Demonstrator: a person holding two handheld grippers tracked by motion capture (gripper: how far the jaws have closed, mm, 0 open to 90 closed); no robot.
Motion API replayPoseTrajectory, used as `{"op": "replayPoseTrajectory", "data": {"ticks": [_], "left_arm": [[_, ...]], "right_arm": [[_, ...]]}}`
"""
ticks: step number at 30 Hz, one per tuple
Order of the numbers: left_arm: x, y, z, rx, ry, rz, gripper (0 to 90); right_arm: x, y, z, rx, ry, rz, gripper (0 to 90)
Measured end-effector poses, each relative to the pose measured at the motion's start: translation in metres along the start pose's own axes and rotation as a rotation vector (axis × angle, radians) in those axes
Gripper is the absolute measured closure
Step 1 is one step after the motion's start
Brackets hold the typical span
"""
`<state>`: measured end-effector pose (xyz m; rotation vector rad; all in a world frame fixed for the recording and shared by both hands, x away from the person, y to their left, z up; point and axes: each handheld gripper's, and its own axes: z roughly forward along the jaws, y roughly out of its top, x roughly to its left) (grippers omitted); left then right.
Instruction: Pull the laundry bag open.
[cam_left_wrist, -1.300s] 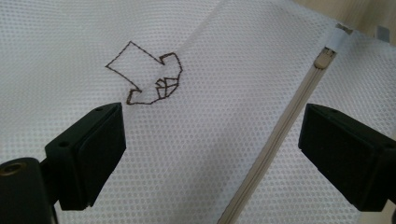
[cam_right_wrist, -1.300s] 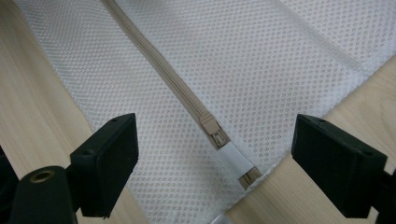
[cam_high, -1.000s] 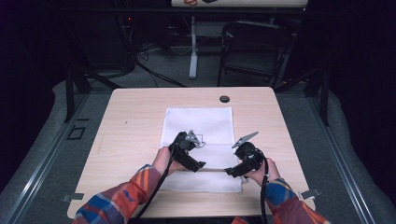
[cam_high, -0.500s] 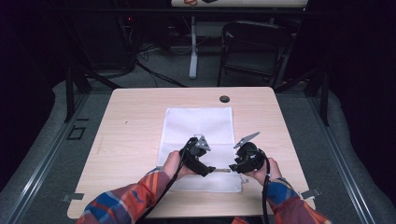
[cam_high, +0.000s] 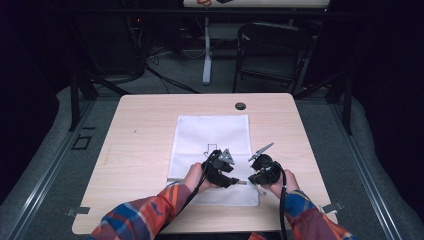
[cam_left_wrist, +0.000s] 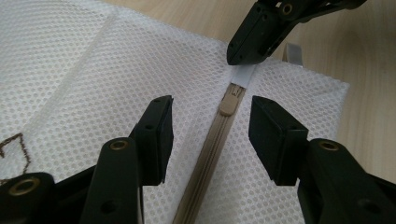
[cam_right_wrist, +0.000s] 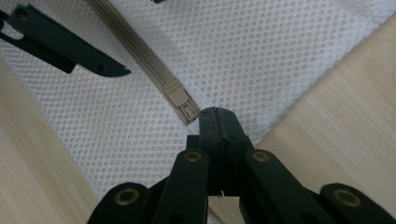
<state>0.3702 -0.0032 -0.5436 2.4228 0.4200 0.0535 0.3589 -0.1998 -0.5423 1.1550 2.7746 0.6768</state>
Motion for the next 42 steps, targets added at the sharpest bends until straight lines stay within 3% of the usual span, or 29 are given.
{"op": "replayPoseTrajectory", "data": {"ticks": [6, 10, 11, 14, 16, 25, 29, 35, 36, 37, 39, 42], "left_arm": [[-0.003, 0.001, 0.011, 0.014, -0.026, 0.02, 57.9], [-0.006, 0.002, 0.02, 0.023, -0.062, 0.04, 68.6], [-0.006, 0.003, 0.022, 0.036, -0.049, 0.047, 68.8], [-0.008, 0.003, 0.028, 0.034, -0.063, 0.045, 71.6], [-0.008, 0.005, 0.03, 0.046, -0.057, 0.056, 72.8], [-0.009, 0.007, 0.036, 0.035, -0.059, 0.063, 80.4], [-0.011, 0.008, 0.035, 0.032, -0.043, 0.064, 81.8], [-0.009, 0.007, 0.035, 0.027, -0.055, 0.041, 81.7], [-0.008, 0.007, 0.035, 0.028, -0.054, 0.042, 81.6], [-0.009, 0.007, 0.035, 0.028, -0.055, 0.042, 81.3], [-0.009, 0.006, 0.036, 0.032, -0.053, 0.043, 80.7], [-0.009, 0.006, 0.036, 0.032, -0.052, 0.045, 80.9]], "right_arm": [[-0.001, 0.0, 0.006, 0.012, 0.015, -0.002, 90.0], [-0.001, -0.001, 0.011, 0.006, 0.014, 0.012, 90.0], [-0.001, 0.0, 0.01, 0.026, 0.01, -0.002, 90.0], [-0.001, -0.002, 0.011, -0.002, 0.023, 0.026, 90.0], [-0.003, -0.001, 0.01, 0.017, 0.023, 0.012, 90.0], [-0.003, -0.002, 0.01, 0.016, 0.027, 0.012, 90.0], [-0.005, -0.003, 0.011, -0.006, 0.035, 0.03, 90.0], [-0.005, -0.004, 0.012, -0.015, 0.038, 0.031, 90.0], [-0.005, -0.004, 0.012, -0.022, 0.056, 0.049, 90.0], [-0.008, -0.004, 0.01, -0.001, 0.05, 0.024, 90.0], [-0.009, -0.005, 0.012, -0.03, 0.068, 0.049, 89.6], [-0.01, -0.006, 0.012, -0.03, 0.083, 0.049, 88.2]]}}
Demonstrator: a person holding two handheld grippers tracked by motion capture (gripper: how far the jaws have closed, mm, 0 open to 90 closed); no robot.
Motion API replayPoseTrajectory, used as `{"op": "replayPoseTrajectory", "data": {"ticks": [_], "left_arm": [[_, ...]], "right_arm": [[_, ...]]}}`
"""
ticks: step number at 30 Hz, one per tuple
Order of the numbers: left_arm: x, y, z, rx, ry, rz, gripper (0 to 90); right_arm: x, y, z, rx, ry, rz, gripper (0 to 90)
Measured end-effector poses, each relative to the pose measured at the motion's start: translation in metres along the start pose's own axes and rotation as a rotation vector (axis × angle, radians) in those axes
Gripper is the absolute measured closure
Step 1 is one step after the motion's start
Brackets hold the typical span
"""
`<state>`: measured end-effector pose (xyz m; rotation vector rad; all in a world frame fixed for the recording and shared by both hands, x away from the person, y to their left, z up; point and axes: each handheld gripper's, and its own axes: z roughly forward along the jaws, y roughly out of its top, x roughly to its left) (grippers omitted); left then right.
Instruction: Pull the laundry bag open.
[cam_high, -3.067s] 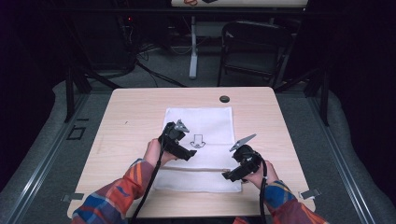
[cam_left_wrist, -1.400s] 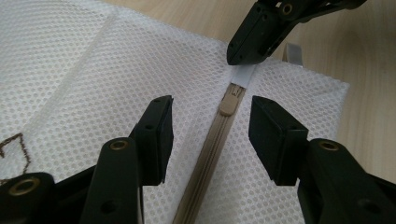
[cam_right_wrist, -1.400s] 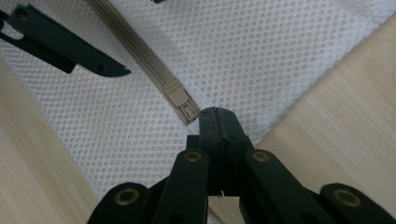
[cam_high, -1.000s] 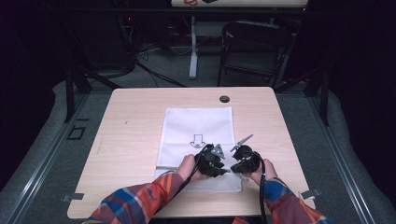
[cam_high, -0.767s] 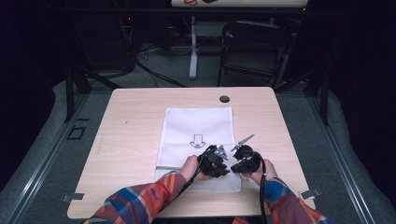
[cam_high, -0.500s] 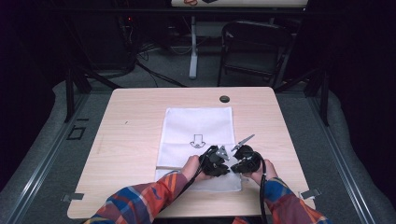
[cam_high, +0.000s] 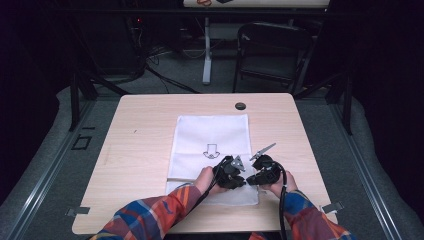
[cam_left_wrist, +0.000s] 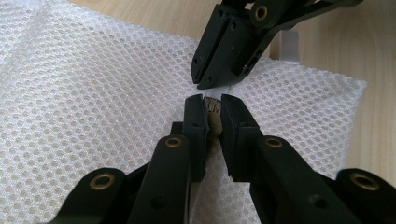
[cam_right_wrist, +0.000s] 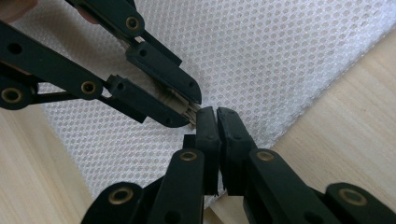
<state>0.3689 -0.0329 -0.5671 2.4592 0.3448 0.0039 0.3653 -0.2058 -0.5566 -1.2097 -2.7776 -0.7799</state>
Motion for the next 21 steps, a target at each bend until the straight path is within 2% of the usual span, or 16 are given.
{"op": "replayPoseTrajectory", "data": {"ticks": [2, 4, 9, 10, 11, 21], "left_arm": [[-0.0008, 0.0002, -0.0001, -0.001, 0.008, -0.003, 81.7], [-0.0027, 0.0004, -0.0004, 0.004, 0.019, -0.006, 81.9], [-0.0022, -0.001, -0.0013, -0.005, 0.022, -0.013, 82.1], [-0.0023, -0.0012, -0.0015, -0.003, 0.024, -0.016, 82.1], [-0.0025, -0.0015, -0.0019, -0.004, 0.022, -0.016, 82.1], [-0.0031, -0.0032, -0.0031, -0.002, 0.02, -0.05, 82.2]], "right_arm": [[0.003, 0.0006, 0.0006, -0.007, 0.007, 0.012, 88.9], [0.0033, 0.0016, -0.0001, 0.015, -0.028, -0.022, 89.4], [0.0093, 0.0041, -0.0007, 0.045, -0.074, -0.044, 90.0], [0.0105, 0.0033, 0.0003, 0.027, -0.07, -0.028, 90.0], [0.0087, 0.0031, -0.0001, 0.031, -0.068, -0.045, 90.0], [0.0085, 0.0014, 0.0003, 0.018, -0.067, -0.031, 90.0]]}}
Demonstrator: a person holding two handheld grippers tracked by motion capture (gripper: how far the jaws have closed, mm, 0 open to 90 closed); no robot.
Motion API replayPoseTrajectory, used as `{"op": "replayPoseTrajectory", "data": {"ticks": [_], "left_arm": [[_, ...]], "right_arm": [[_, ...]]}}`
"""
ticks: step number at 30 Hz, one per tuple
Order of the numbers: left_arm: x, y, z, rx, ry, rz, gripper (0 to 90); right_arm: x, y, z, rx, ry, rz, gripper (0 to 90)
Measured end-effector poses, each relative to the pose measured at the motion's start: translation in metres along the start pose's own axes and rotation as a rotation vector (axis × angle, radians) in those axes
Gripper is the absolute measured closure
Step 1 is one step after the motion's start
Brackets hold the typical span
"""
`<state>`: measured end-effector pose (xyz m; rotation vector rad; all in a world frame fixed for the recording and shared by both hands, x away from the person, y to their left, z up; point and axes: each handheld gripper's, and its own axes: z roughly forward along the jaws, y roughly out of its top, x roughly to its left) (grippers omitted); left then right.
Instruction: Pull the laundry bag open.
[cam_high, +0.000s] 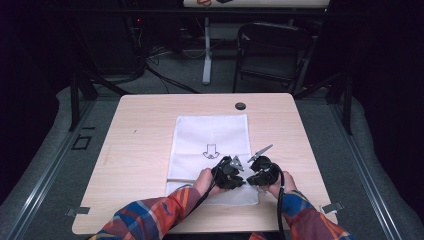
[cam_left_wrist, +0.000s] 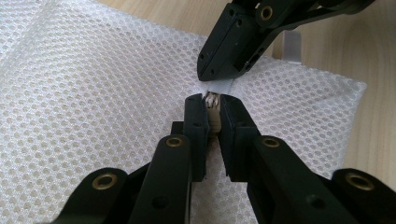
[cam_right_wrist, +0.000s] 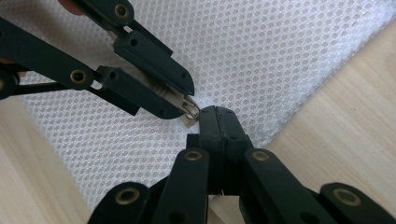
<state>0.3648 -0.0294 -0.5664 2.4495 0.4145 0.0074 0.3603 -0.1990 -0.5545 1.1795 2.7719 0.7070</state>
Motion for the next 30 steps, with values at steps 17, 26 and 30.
{"op": "replayPoseTrajectory", "data": {"ticks": [17, 26, 30], "left_arm": [[0.005, -0.008, -0.01, 0.011, 0.008, -0.043, 82.2], [0.005, -0.009, -0.011, 0.011, 0.008, -0.056, 82.0], [0.009, -0.012, -0.016, 0.017, 0.01, -0.07, 82.1]], "right_arm": [[0.0, 0.0, 0.0, 0.008, 0.005, 0.007, 90.0], [0.0, 0.001, 0.0, 0.011, 0.01, 0.0, 90.0], [0.0, 0.001, -0.001, 0.017, 0.0, -0.007, 90.0]]}}
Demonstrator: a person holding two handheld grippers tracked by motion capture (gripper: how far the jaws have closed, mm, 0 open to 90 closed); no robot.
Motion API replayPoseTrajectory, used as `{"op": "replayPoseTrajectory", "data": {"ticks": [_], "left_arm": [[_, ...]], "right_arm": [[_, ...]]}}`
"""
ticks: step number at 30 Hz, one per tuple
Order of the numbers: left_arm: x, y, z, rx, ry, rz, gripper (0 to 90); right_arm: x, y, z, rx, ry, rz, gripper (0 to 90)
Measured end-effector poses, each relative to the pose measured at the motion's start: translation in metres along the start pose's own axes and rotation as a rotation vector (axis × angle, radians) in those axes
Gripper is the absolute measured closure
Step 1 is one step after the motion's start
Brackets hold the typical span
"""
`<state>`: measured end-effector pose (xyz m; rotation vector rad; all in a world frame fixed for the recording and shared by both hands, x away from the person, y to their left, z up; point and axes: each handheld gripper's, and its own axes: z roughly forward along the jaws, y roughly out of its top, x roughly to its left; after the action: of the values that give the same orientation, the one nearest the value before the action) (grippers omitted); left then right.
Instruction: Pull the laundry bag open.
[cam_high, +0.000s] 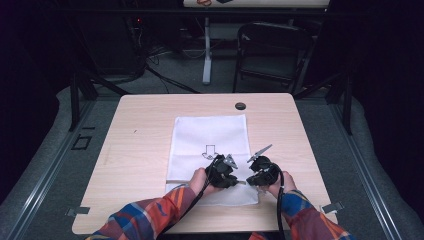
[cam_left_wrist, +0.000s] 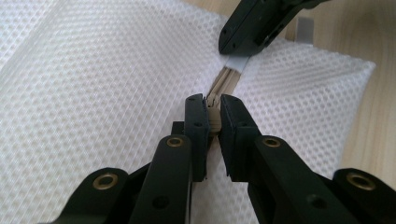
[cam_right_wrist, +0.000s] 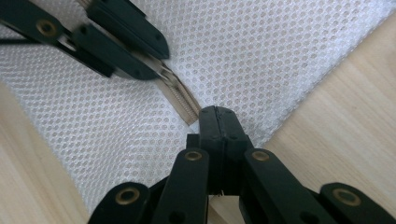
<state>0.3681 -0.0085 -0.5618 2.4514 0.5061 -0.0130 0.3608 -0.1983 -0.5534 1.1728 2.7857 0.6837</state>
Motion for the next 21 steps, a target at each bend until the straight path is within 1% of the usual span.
{"op": "replayPoseTrajectory", "data": {"ticks": [2, 3, 4, 6, 7, 9, 11, 12, 13, 14, 16, 17, 19, 20, 21], "left_arm": [[0.0027, -0.0035, -0.0034, -0.001, 0.002, -0.007, 82.0], [0.0038, -0.0049, -0.0051, 0.003, 0.001, -0.015, 82.0], [0.0049, -0.0062, -0.0064, 0.004, 0.002, -0.013, 82.0], [0.0059, -0.0076, -0.0079, 0.003, 0.002, -0.014, 82.0], [0.0057, -0.0076, -0.0081, 0.005, 0.003, -0.013, 82.0], [0.0048, -0.0079, -0.0069, 0.005, 0.003, -0.013, 81.9], [0.0049, -0.0079, -0.0071, 0.004, 0.002, -0.014, 81.9], [0.0051, -0.0078, -0.0072, 0.006, 0.003, -0.015, 81.9], [0.0052, -0.008, -0.0067, 0.002, 0.001, -0.017, 81.9], [0.0049, -0.0077, -0.0067, 0.004, 0.003, -0.019, 81.9], [0.0036, -0.0071, -0.0059, 0.001, 0.009, -0.017, 81.8], [0.0036, -0.007, -0.0057, 0.001, 0.008, -0.02, 81.8], [0.004, -0.0071, -0.0057, -0.001, 0.005, -0.022, 81.8], [0.004, -0.0073, -0.0058, 0.0, 0.003, -0.023, 81.8], [0.0037, -0.0073, -0.0059, 0.0, 0.004, -0.024, 81.8]], "right_arm": [[-0.0007, -0.0004, -0.0003, -0.002, -0.004, 0.005, 90.0], [-0.0005, -0.0007, -0.0006, -0.004, 0.005, 0.025, 90.0], [-0.002, -0.0006, -0.001, 0.004, -0.003, 0.011, 90.0], [-0.0016, -0.0002, -0.0008, 0.004, 0.003, 0.014, 90.0], [-0.0007, -0.0003, 0.0003, -0.007, 0.002, 0.023, 90.0], [-0.0017, 0.0007, -0.0008, 0.011, -0.002, 0.008, 90.0], [-0.0011, 0.0018, -0.0002, 0.008, -0.001, -0.004, 90.0], [-0.0009, 0.0028, -0.0008, 0.018, -0.004, -0.025, 90.0], [0.0003, 0.0025, 0.0, -0.005, 0.0, -0.007, 90.0], [0.0004, 0.0035, -0.0011, -0.013, 0.002, -0.018, 90.0], [0.0031, 0.0059, -0.0016, -0.026, -0.013, -0.028, 90.0], [0.0041, 0.0068, -0.0011, -0.035, -0.003, -0.028, 90.0], [0.0058, 0.0083, 0.0022, -0.017, -0.009, -0.037, 90.0], [0.0063, 0.0082, 0.004, -0.028, 0.003, -0.037, 90.0], [0.0063, 0.0085, 0.005, -0.025, 0.0, -0.041, 90.0]]}}
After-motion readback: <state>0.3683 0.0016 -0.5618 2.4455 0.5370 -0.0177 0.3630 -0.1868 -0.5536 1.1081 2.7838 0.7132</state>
